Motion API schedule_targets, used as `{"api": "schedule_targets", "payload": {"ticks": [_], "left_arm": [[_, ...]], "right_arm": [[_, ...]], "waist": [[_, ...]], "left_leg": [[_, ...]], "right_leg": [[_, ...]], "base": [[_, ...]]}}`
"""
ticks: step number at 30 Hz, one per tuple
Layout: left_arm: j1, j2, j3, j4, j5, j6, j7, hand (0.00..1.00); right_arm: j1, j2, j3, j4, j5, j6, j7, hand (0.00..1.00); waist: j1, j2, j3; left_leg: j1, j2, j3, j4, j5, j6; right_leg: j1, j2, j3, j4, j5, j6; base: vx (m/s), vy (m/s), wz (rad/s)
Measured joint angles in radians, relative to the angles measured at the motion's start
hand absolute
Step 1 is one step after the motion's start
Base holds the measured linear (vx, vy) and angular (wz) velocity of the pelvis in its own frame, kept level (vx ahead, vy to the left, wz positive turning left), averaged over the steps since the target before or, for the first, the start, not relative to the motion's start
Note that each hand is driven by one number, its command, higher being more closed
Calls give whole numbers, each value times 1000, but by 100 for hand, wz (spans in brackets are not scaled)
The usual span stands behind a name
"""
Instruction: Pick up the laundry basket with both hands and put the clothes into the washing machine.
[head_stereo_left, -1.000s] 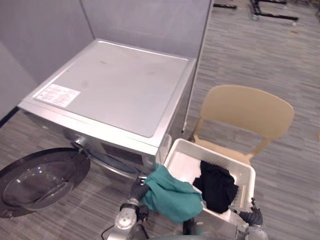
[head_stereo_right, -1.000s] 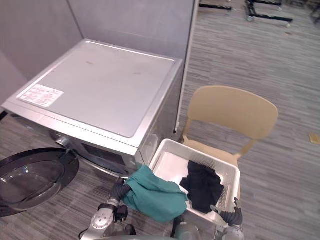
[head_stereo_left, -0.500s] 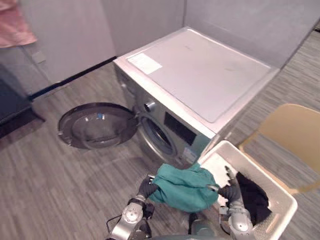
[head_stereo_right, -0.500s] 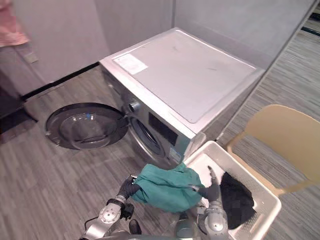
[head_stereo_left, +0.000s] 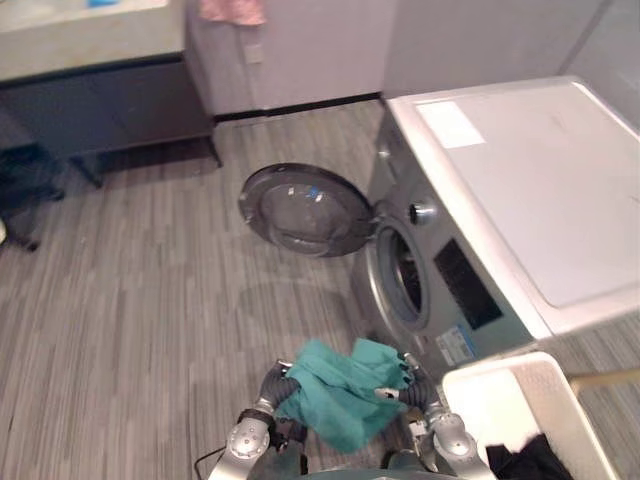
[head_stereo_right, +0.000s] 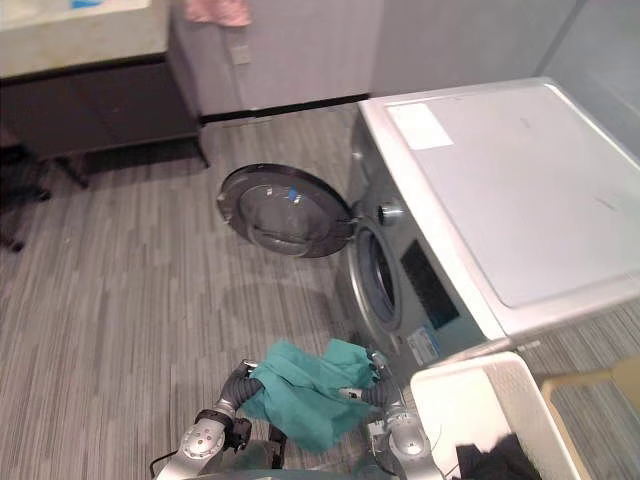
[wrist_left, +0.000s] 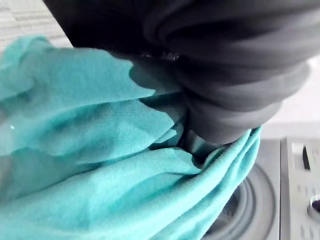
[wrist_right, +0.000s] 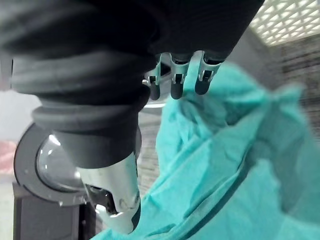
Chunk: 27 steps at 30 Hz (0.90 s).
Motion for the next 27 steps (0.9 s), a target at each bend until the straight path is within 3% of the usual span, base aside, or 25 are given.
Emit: {"api": "schedule_targets", "payload": {"ticks": [1,2,3,4,5,8,10,11,12,13,14,15,16,17,18,19,20,21,22,23,25,27], "left_arm": [[30,3,21,-29,0,0,1,100],[62,5,28,-55,0,-1,2,100],[75,6,38,-66,0,-1,1,100],[96,-5,65,-73,0,1,8,100],[101,1,93,-73,0,5,19,100],[88,20,129,-74,0,5,26,100],[81,18,119,-74,0,5,23,100],[74,16,114,-74,0,4,21,100],[66,9,115,-74,0,3,19,100],[64,0,112,-73,-1,3,19,100],[65,-6,107,-72,-1,3,17,100],[61,-24,96,-68,-1,3,17,100],[48,-31,90,-64,0,5,16,100],[33,-57,89,-59,0,8,5,100],[34,-76,93,-56,0,6,1,100],[57,-75,94,-80,0,0,-4,100],[63,-87,101,-76,-1,-8,-3,100],[62,-87,106,-80,-1,-9,-3,100],[47,-83,120,-79,0,-9,-3,100],[38,-68,124,-77,0,-9,-4,100],[41,-70,126,-73,0,-8,-4,100],[43,-76,123,-73,1,-7,-4,100]], "right_arm": [[-1,4,1,-7,0,-1,0,0],[10,-1,5,-17,-1,-4,0,0],[21,-8,6,-14,-1,-2,0,0],[18,-18,22,-9,-2,0,-1,0],[19,-18,47,-10,-3,-1,1,0],[41,-8,87,-10,-2,-3,5,0],[40,-9,88,-12,-2,-3,5,0],[37,-10,88,-14,-1,-3,5,0],[33,-13,87,-21,-2,-3,5,0],[33,-18,87,-23,-1,-3,4,0],[40,-22,86,-30,-1,-2,4,0],[47,-31,77,-46,-2,-2,3,0],[37,-31,71,-54,-2,-3,3,0],[31,-43,67,-76,-2,-5,1,0],[32,-54,66,-84,-2,-12,1,0],[45,-47,77,-102,0,-22,-5,0],[45,-48,79,-125,1,-27,-14,0],[34,-45,77,-124,1,-29,-18,0],[13,-21,69,-105,1,-34,-23,0],[7,-9,70,-87,1,-33,-21,0],[7,-5,67,-66,0,-33,-21,0],[-14,-9,44,-34,-1,-28,-23,0]], "waist": [[0,-34,12],[-2,-27,7],[0,-19,7],[-1,-28,14],[-9,-15,21],[-21,-23,30],[-37,-23,31],[-43,-23,31],[-46,-25,29],[-58,-15,22],[-60,-8,10],[-54,23,2],[-59,30,4],[-74,25,17],[-74,51,21],[-59,48,5],[-35,75,0],[-26,90,-6],[-28,65,2],[-29,27,11],[-27,11,11],[-25,12,11]], "left_leg": [[-30,-15,54,116,-50,40],[-67,-15,118,272,-153,53],[-71,-7,119,305,-201,54],[-60,-9,110,339,-240,70],[-43,-1,82,330,-250,77],[55,16,32,233,-253,79],[111,15,22,185,-257,84],[134,9,19,156,-259,84],[167,-1,17,133,-262,63],[199,-1,12,123,-283,41],[217,4,4,124,-291,26],[211,34,26,164,-296,-17],[187,37,54,230,-269,-76],[168,24,109,338,-200,-162],[160,40,142,416,-186,-161],[123,83,207,620,-146,-147],[62,165,280,810,-196,-97],[35,200,296,864,-217,-84],[-9,235,310,892,-243,-56],[-49,243,307,852,-268,-31],[-69,239,226,734,-299,-39],[-69,201,51,539,-307,-61]], "right_leg": [[2,-40,-13,45,-46,10],[11,-45,-15,103,-94,-25],[14,-47,-5,154,-109,-55],[-52,-65,77,321,-81,-139],[-152,-46,157,466,-69,-159],[-292,81,188,428,-103,-96],[-340,114,138,330,-89,-78],[-367,126,91,255,-52,-78],[-381,141,34,128,29,-115],[-378,171,38,81,151,-188],[-369,178,33,75,199,-223],[-342,192,8,63,187,-224],[-325,183,0,65,175,-221],[-341,139,-38,189,134,-272],[-338,167,-44,197,100,-216],[-262,246,-35,-15,214,-263],[-200,314,5,-71,170,-332],[-178,344,46,-95,171,-335],[-146,360,106,-119,172,-333],[-114,359,172,-137,173,-331],[-70,360,269,-150,177,-324],[-34,359,398,-147,179,-276]], "base": [[165,115,71],[183,134,66],[231,88,37],[224,100,27],[230,76,29],[352,42,36],[338,-15,30],[308,-13,31],[438,-14,40],[481,-14,43],[725,-10,30],[642,1,18],[754,3,11],[466,-23,1],[442,-190,-54],[272,-241,-141],[232,-210,-173],[377,32,-187],[462,93,-164],[462,107,-151],[339,127,-158],[297,269,-179]]}}
